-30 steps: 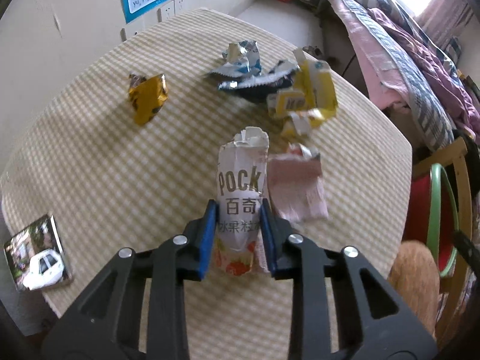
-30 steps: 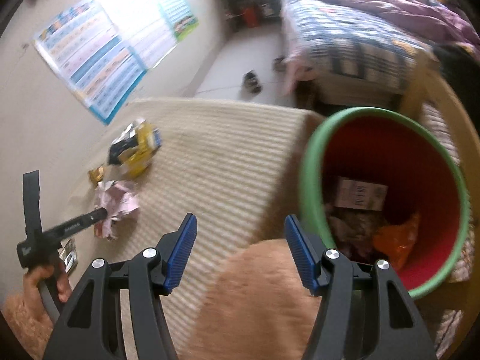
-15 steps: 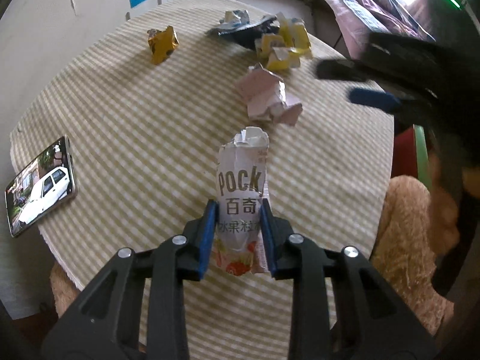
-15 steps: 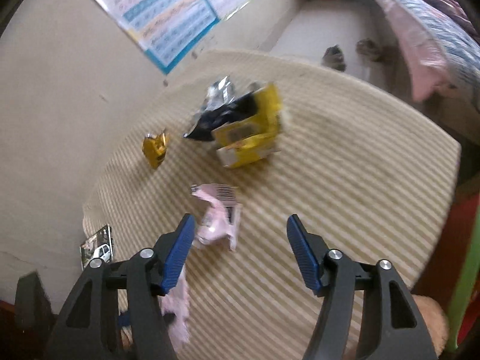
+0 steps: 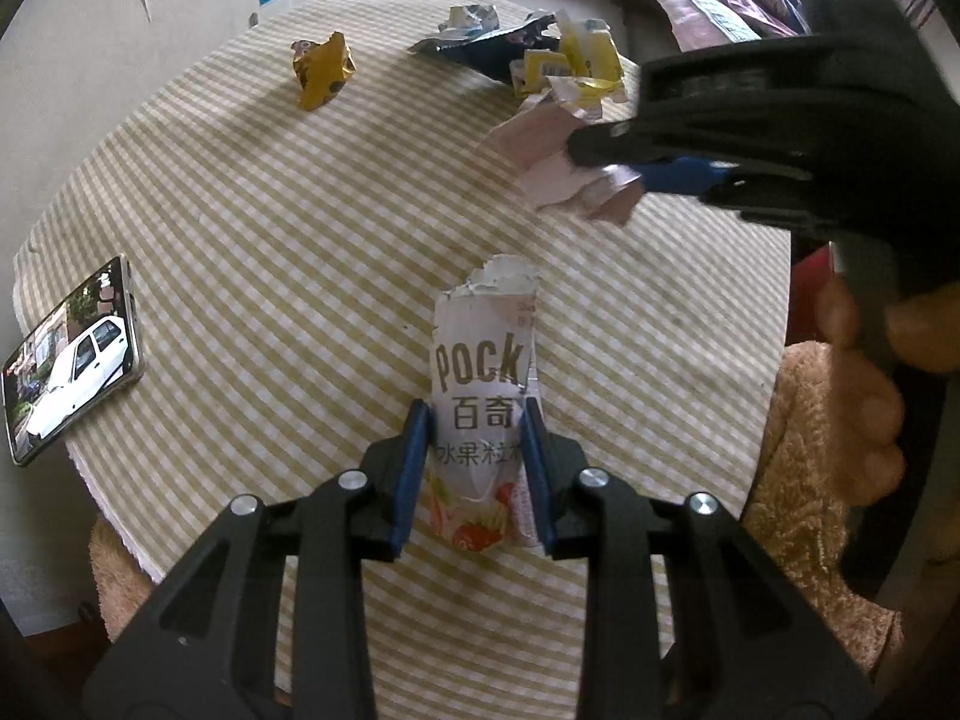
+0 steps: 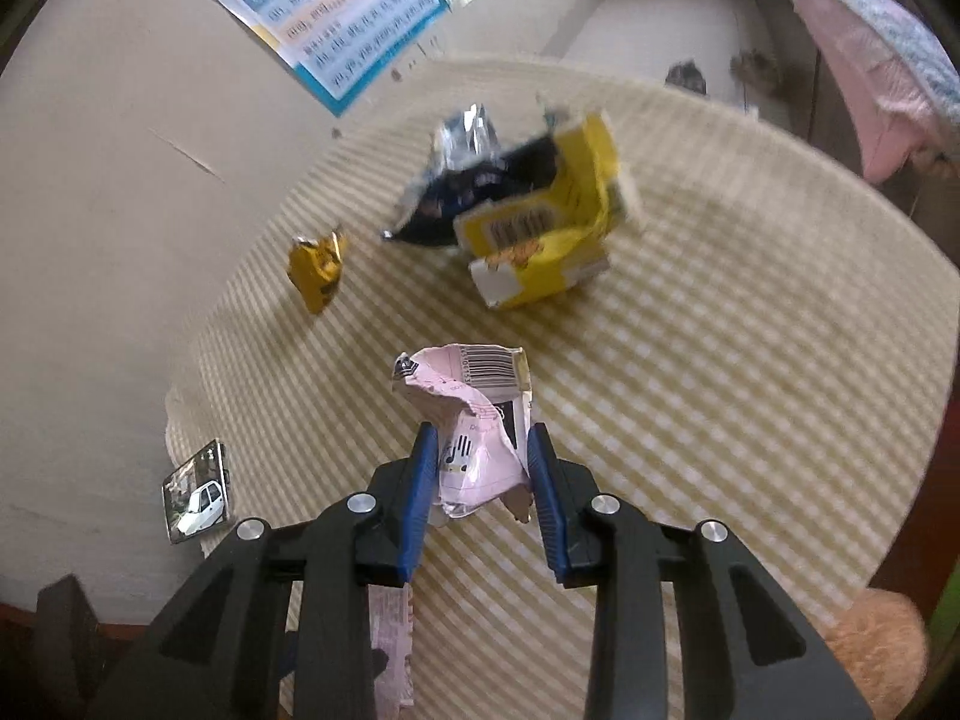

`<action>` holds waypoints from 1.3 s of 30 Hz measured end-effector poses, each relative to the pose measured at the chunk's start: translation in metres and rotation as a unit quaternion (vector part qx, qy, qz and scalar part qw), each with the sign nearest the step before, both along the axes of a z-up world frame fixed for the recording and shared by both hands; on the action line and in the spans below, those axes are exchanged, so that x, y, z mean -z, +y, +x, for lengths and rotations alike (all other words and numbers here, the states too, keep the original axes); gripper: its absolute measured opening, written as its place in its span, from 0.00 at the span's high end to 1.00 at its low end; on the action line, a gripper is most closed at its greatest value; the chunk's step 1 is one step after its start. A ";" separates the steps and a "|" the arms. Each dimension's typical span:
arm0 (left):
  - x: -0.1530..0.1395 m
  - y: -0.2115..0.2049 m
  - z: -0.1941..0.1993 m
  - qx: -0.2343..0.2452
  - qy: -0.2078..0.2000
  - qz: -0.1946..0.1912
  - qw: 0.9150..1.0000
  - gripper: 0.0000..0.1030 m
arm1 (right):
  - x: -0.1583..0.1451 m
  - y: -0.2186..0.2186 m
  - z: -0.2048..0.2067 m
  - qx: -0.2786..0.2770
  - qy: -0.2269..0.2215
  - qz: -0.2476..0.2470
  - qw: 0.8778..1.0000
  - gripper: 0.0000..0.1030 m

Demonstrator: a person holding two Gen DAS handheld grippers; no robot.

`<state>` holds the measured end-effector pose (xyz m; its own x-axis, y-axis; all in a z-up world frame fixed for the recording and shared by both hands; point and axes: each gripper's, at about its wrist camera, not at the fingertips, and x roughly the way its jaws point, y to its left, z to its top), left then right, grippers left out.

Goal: Collect trash
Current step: 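Carry the Pocky wrapper and pink paper over the red bucket with both tools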

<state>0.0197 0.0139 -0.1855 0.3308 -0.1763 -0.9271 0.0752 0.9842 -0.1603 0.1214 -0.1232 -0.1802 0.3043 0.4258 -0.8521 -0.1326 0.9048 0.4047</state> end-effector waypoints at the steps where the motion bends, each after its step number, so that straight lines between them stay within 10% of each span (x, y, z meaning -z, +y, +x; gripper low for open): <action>1: 0.001 -0.001 0.000 0.001 0.002 0.000 1.000 0.72 | -0.004 -0.005 -0.003 0.001 -0.007 -0.001 1.000 0.71; 18: -0.003 -0.013 0.004 0.013 -0.012 0.003 1.000 0.71 | -0.019 -0.068 -0.069 0.051 -0.027 0.014 0.998 0.70; 39: -0.080 -0.053 0.011 0.032 -0.119 -0.010 0.992 0.71 | -0.060 -0.118 -0.108 0.108 -0.112 -0.022 0.988 0.68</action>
